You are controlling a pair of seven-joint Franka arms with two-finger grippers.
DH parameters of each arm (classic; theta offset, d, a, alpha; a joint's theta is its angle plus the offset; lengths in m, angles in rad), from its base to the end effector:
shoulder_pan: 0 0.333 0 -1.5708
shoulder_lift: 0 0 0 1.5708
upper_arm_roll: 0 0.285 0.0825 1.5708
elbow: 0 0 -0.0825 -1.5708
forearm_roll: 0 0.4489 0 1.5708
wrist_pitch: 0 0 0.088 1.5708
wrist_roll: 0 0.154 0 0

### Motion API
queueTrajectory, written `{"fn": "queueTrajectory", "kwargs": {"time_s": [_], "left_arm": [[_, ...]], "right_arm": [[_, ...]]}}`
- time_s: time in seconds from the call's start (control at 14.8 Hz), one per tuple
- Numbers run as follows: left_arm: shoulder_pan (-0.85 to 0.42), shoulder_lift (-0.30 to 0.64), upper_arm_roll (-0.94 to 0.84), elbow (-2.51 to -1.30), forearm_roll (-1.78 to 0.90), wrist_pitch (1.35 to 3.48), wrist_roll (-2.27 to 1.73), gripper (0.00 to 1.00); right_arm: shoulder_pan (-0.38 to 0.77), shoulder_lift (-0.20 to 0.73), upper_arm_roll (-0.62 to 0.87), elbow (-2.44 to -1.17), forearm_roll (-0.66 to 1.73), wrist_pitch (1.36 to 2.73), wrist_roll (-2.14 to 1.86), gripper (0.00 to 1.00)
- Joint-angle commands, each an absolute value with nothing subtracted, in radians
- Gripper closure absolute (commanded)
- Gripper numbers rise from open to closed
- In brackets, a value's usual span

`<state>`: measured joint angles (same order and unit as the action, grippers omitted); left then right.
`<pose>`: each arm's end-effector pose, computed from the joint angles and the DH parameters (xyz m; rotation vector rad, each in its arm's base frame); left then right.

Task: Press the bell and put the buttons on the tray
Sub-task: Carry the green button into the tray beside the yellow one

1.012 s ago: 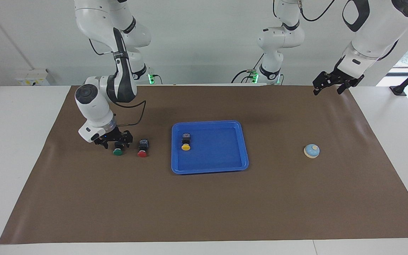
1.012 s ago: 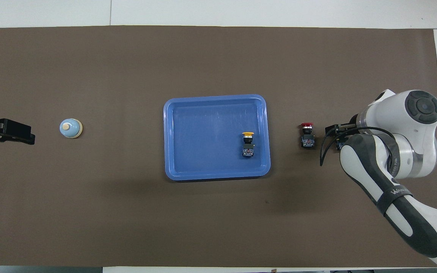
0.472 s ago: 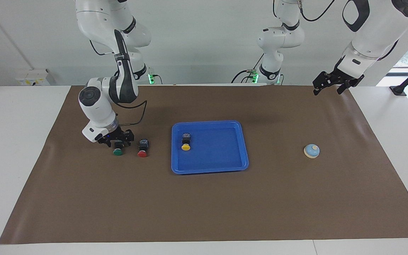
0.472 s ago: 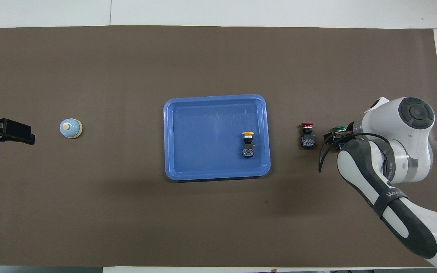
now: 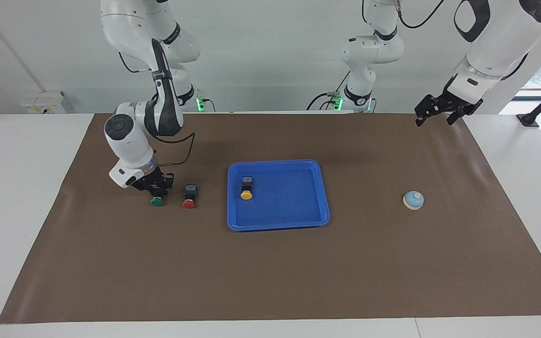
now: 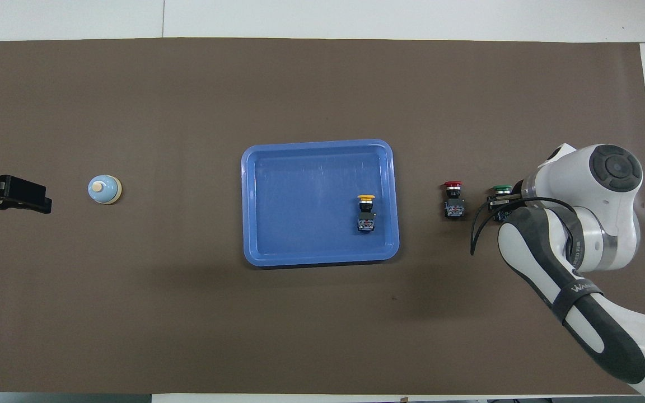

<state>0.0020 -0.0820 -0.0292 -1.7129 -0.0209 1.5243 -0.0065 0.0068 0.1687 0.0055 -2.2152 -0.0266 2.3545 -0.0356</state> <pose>0.5827 -0.0195 0.5167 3.1203 -0.0317 -0.1670 0.5810 0.0060 0.1742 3.1222 0.1045 -0.0462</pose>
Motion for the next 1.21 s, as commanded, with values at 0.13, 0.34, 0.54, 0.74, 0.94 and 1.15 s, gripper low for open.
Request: {"fn": "queueTrajectory", "kwargs": {"time_s": [0.13, 0.34, 0.54, 0.74, 0.94, 1.15], "left_arm": [[0.0, -0.1, -0.028, -1.72, -0.012, 1.516, -0.011, 0.0], [0.0, -0.1, -0.028, -1.72, -0.012, 1.516, -0.011, 0.0], [0.0, -0.1, -0.028, -1.72, -0.012, 1.516, -0.011, 0.0], [0.0, -0.1, -0.028, -1.72, -0.012, 1.516, -0.011, 0.0], [0.0, -0.1, -0.028, -1.72, -0.012, 1.516, -0.011, 0.0], [0.0, -0.1, -0.028, -1.72, -0.012, 1.516, -0.011, 0.0]], "right_arm": [[0.096, 0.173, 0.035, -2.012, -0.014, 2.195, -0.036, 1.0], [0.243, 0.206, 0.041, -1.881, 0.014, 2.105, 0.168, 1.0], [0.404, 0.241, 0.04, -1.829, 0.012, 2.102, 0.361, 1.0], [0.529, 0.358, 0.04, -1.7, 0.0, 2.077, 0.524, 1.0], [0.588, 0.432, 0.038, -1.652, -0.005, 2.097, 0.609, 1.0], [0.58, 0.451, 0.04, -1.686, -0.002, 2.147, 0.604, 1.0]]}}
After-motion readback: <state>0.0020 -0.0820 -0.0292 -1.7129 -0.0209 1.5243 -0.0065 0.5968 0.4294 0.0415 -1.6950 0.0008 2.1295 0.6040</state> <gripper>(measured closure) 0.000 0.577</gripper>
